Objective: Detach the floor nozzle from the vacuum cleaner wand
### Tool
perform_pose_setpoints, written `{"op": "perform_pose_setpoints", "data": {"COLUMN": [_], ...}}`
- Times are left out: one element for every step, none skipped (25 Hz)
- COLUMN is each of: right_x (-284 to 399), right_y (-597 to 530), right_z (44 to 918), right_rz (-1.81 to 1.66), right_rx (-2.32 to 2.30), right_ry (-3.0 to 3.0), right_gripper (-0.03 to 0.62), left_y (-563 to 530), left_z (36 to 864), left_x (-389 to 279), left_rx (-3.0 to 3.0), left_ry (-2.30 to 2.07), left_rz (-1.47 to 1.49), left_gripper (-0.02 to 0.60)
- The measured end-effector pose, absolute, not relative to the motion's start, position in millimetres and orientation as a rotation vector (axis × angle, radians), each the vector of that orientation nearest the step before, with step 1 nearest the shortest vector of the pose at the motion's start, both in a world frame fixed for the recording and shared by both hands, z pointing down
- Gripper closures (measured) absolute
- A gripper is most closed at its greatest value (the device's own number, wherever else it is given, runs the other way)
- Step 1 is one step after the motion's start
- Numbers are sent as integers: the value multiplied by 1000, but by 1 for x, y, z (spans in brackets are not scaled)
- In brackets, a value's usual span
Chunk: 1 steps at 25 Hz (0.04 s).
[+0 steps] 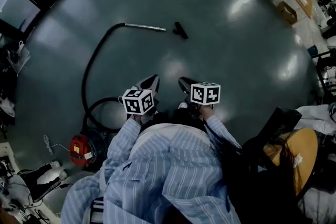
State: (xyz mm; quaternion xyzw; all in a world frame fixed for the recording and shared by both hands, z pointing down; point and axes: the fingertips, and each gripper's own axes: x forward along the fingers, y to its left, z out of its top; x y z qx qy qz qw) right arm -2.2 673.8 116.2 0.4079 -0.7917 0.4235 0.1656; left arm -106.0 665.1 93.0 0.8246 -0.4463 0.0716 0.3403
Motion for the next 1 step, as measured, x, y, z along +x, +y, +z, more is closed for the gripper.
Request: {"op": "perform_pose_setpoints", "data": {"right_x": [1], "right_y": [673], "right_z": [116], "right_rz": [1198], "right_rx": [1167], "right_ry": [-2252], "right_gripper": [546], "left_y": [664], "left_z": [92], "left_x": [-103], "left_rx": [2150], "left_ry": [-1159], "left_rz": [184], "left_gripper": [575]}}
